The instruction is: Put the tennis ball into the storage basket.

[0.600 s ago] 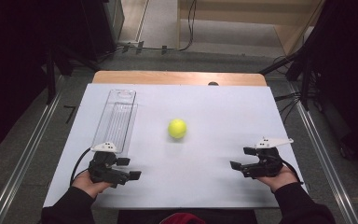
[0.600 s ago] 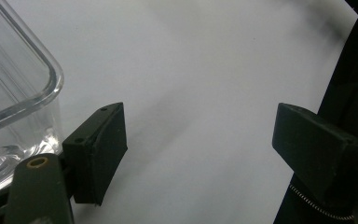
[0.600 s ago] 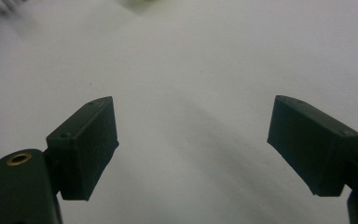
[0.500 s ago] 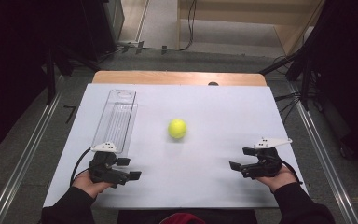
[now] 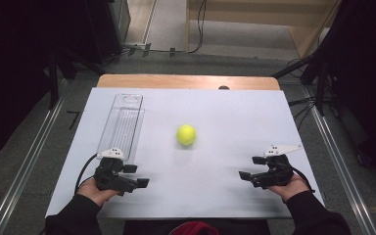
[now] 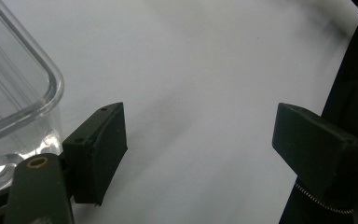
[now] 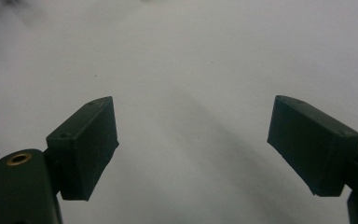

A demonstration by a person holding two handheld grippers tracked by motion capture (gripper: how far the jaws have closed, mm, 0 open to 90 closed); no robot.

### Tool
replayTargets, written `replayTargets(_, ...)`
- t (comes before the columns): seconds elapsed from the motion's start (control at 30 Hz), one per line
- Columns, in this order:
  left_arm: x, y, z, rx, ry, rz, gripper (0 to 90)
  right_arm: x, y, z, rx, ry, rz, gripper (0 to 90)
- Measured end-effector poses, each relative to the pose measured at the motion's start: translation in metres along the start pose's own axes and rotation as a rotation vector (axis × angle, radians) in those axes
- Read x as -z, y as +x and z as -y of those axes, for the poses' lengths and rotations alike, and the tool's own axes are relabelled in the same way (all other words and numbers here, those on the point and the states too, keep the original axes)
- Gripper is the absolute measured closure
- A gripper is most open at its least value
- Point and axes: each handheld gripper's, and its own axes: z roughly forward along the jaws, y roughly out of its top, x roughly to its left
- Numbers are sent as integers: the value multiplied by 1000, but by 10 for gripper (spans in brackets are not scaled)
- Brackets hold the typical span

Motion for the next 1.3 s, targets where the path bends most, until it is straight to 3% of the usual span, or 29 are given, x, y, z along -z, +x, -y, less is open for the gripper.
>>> replayTargets(0.13,-1,0,1,-8,13,0,180,0,0,1,-22,3,-3,139)
replayTargets(0.7,2,-3,3,-10,-6,13,180,-1,6,2,-10,11,-8,139)
replayTargets(0.97,0,-3,1,-16,6,12,180,-3,6,2,-4,18,-13,139)
replayTargets(1.07,1,-5,-1,4,16,14,181,-2,6,2,-6,16,-10,139)
replayTargets(1.3,0,-9,-5,-1,-1,18,182,-2,7,3,-4,16,-10,139)
